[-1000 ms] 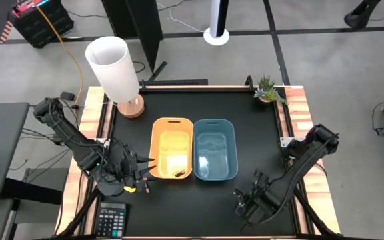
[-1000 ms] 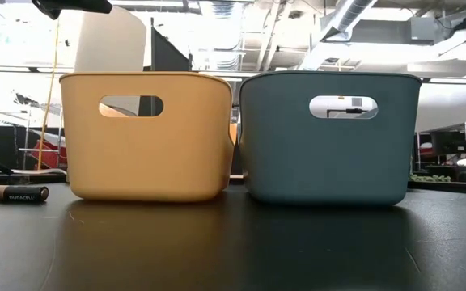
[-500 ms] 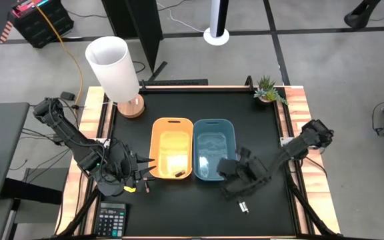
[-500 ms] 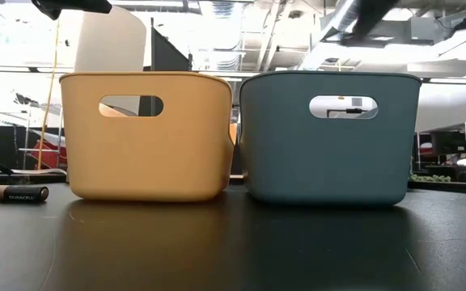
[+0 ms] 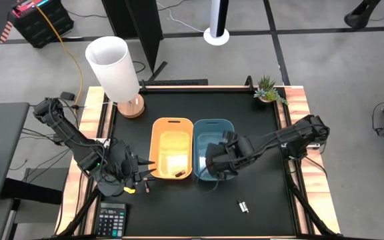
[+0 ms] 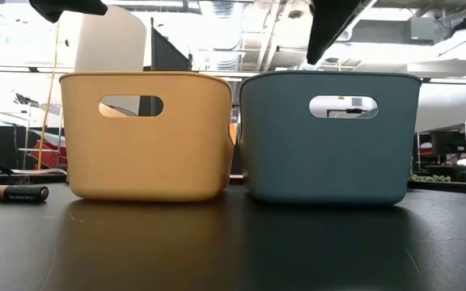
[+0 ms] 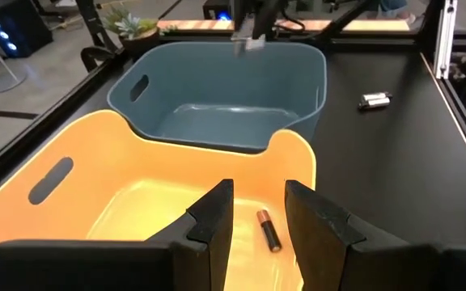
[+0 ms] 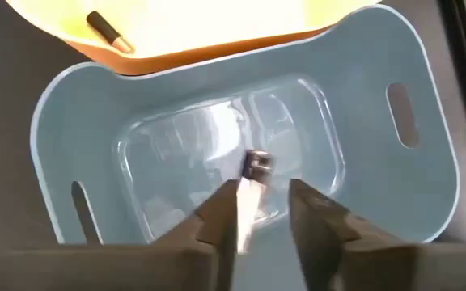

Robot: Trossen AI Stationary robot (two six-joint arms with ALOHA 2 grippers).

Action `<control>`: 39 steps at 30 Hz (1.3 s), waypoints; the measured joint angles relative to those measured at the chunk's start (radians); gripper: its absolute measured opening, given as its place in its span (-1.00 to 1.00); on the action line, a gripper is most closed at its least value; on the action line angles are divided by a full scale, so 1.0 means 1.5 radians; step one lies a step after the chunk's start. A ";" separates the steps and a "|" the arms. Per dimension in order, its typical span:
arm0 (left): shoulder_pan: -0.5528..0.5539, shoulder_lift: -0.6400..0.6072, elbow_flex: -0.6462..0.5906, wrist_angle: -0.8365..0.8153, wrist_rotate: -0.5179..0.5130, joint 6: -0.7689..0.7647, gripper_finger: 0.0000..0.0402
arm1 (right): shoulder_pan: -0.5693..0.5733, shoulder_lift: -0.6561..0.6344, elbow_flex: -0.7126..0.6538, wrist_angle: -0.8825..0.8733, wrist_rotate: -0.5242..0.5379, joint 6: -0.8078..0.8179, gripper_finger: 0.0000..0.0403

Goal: Sort batteries
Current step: Put the right silver battery into the blue bin

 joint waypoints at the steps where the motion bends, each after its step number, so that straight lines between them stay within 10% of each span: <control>1: 0.000 0.000 0.000 -0.007 0.001 -0.005 -0.47 | -0.003 0.000 0.000 0.000 0.000 0.000 -0.29; 9: 0.000 0.000 0.000 -0.052 0.016 -0.056 -0.47 | 0.009 -0.001 0.000 -0.002 0.000 0.002 0.22; 25: 0.000 0.000 0.000 -0.053 0.041 -0.061 -0.47 | 0.256 -0.053 -0.019 -0.095 0.011 0.336 0.14; 39: 0.000 0.001 0.000 -0.060 0.048 -0.046 -0.47 | 0.436 0.023 -0.144 0.057 0.008 0.705 0.13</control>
